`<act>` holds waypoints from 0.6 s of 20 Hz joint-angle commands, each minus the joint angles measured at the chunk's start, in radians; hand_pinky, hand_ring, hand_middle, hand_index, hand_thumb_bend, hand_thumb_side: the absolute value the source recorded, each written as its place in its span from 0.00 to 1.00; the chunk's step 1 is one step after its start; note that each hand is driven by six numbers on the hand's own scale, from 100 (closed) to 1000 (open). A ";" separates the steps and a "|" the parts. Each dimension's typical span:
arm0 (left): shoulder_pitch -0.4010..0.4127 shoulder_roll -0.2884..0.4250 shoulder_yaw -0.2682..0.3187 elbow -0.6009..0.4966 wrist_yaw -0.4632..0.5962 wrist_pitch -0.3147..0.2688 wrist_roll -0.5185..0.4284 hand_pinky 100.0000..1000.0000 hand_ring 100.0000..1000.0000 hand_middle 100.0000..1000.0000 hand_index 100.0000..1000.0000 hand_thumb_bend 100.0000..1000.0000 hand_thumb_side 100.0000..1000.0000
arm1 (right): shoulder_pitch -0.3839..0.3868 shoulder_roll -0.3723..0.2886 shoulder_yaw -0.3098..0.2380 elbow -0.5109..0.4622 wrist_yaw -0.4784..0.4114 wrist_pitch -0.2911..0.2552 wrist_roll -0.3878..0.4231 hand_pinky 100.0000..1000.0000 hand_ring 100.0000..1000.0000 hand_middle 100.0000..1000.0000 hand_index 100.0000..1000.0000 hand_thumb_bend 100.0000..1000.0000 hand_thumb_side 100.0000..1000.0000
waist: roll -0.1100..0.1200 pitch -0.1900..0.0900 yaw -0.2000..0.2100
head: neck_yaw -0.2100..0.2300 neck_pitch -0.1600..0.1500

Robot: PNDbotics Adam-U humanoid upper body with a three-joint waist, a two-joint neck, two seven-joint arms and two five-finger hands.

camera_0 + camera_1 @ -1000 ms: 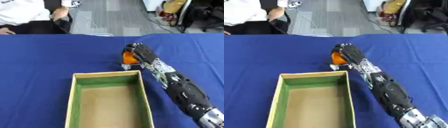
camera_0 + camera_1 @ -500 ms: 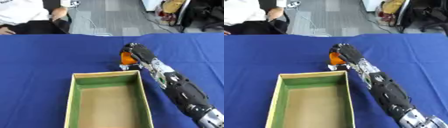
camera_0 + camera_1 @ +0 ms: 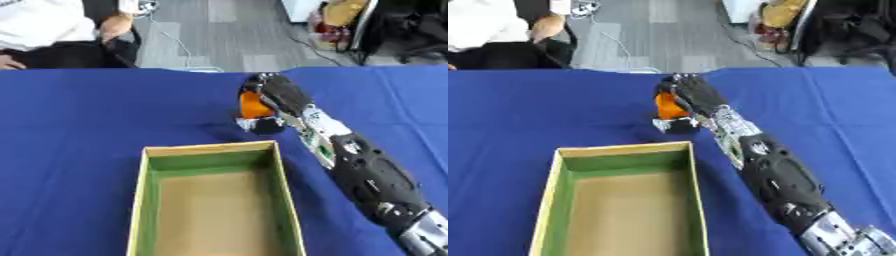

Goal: Pick up objects on the table and place them in the box.

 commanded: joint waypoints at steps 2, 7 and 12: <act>-0.003 0.020 0.004 -0.015 -0.003 -0.003 0.001 0.72 0.65 0.70 0.72 0.47 0.75 | -0.041 -0.040 -0.003 -0.033 -0.013 0.010 0.012 0.00 0.00 0.00 0.04 0.15 0.24 | -0.001 -0.026 -0.006 | 0.001 -0.006; 0.008 0.029 0.004 -0.015 -0.005 0.000 0.002 0.72 0.65 0.70 0.72 0.47 0.75 | -0.078 -0.068 -0.003 -0.067 -0.040 0.025 0.038 0.00 0.00 0.00 0.04 0.15 0.24 | -0.004 -0.035 -0.024 | 0.007 -0.004; 0.018 0.036 0.004 -0.015 -0.006 0.003 0.002 0.72 0.65 0.70 0.72 0.47 0.75 | -0.099 -0.083 0.002 -0.095 -0.057 0.037 0.061 0.00 0.00 0.00 0.04 0.15 0.24 | -0.005 -0.044 -0.037 | 0.007 -0.005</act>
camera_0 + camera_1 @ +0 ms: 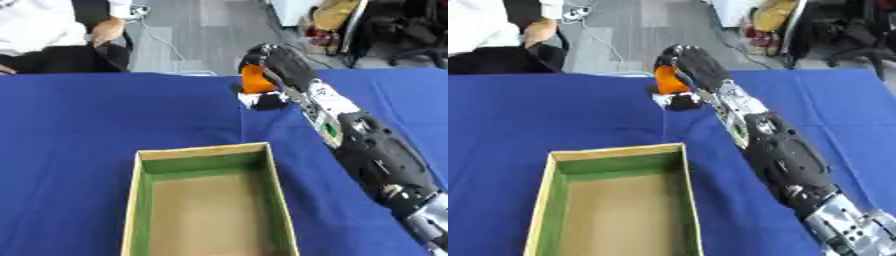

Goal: Pick up objects on the table and place them in the box.

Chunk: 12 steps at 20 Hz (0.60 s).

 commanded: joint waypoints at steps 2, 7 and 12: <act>-0.002 0.024 0.004 -0.015 -0.005 0.001 0.001 0.72 0.65 0.70 0.72 0.47 0.75 | -0.036 -0.036 0.000 -0.037 -0.011 0.008 0.013 0.00 0.00 0.00 0.04 0.15 0.24 | 0.001 -0.028 -0.005 | 0.003 -0.007; 0.006 0.031 0.004 -0.015 -0.006 0.004 0.000 0.72 0.65 0.70 0.72 0.47 0.75 | -0.031 -0.053 0.014 -0.100 -0.059 0.001 0.023 0.00 0.00 0.00 0.04 0.15 0.24 | -0.001 -0.033 -0.014 | 0.010 -0.011; 0.010 0.036 0.004 -0.015 -0.006 0.001 0.002 0.72 0.65 0.70 0.72 0.47 0.75 | -0.006 -0.089 0.046 -0.254 -0.165 0.013 0.064 0.00 0.00 0.00 0.04 0.16 0.23 | -0.003 -0.036 -0.021 | 0.016 -0.012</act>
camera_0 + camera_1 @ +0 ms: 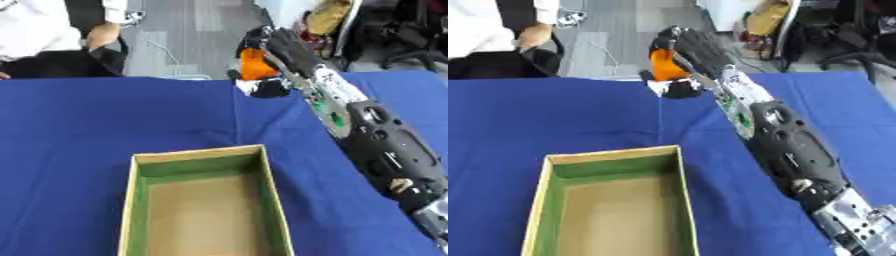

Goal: Pick up objects on the table and place them in the box.

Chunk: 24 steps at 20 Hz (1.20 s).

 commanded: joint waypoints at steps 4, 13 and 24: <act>-0.006 0.024 0.006 -0.015 -0.006 -0.007 0.005 0.71 0.65 0.70 0.72 0.47 0.75 | 0.026 -0.066 0.032 -0.231 -0.151 0.031 0.069 0.00 0.00 0.00 0.04 0.16 0.23 | 0.000 -0.026 -0.005 | 0.012 -0.010; -0.018 0.026 0.006 -0.015 -0.016 -0.046 0.007 0.71 0.65 0.70 0.72 0.47 0.75 | 0.089 -0.103 0.057 -0.515 -0.353 0.087 0.170 0.00 0.00 0.00 0.04 0.18 0.22 | -0.002 -0.026 -0.005 | 0.022 -0.010; -0.030 0.022 0.004 -0.015 -0.034 -0.071 0.013 0.71 0.65 0.70 0.72 0.47 0.75 | 0.132 -0.083 0.079 -0.703 -0.516 0.147 0.272 0.00 0.00 0.00 0.04 0.19 0.21 | -0.002 -0.026 0.003 | 0.039 -0.009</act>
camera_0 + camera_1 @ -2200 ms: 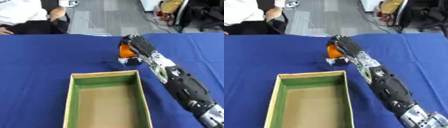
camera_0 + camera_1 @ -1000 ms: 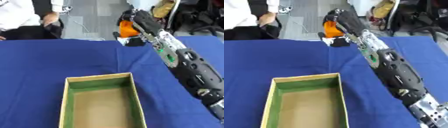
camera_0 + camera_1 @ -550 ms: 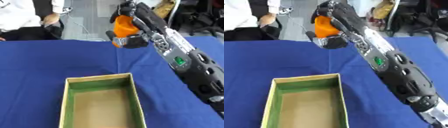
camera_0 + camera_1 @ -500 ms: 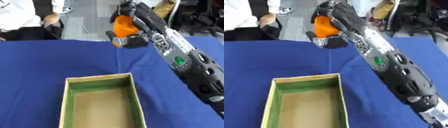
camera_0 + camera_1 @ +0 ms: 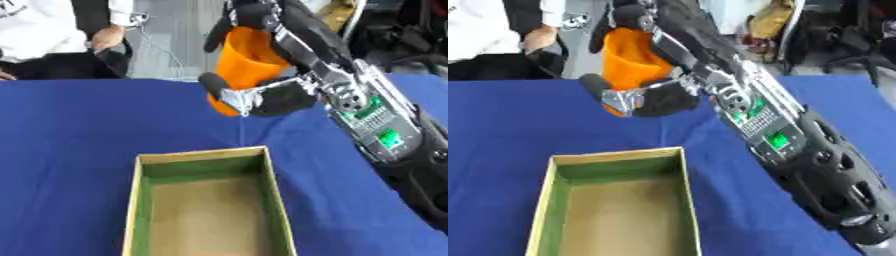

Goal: Pick up objects on the table and place them in the box.

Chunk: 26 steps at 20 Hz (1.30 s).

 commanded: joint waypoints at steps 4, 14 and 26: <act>-0.019 0.009 0.000 -0.015 -0.004 -0.004 -0.003 0.71 0.65 0.70 0.72 0.47 0.75 | 0.002 0.015 0.008 -0.048 -0.047 0.013 0.042 0.00 0.00 0.00 0.04 0.20 0.21 | -0.001 -0.018 0.010 | 0.014 -0.010; -0.044 -0.007 -0.004 -0.015 -0.003 -0.022 -0.009 0.71 0.64 0.70 0.72 0.47 0.75 | 0.018 0.087 0.048 0.043 -0.048 -0.016 0.070 0.00 0.00 0.00 0.04 0.21 0.20 | -0.005 -0.011 0.038 | 0.014 -0.011; -0.049 -0.008 -0.005 -0.015 -0.014 -0.030 -0.004 0.71 0.64 0.70 0.72 0.47 0.75 | 0.047 0.114 0.075 0.134 0.053 -0.078 0.095 0.00 0.00 0.00 0.05 0.22 0.20 | -0.007 -0.011 0.041 | 0.028 -0.007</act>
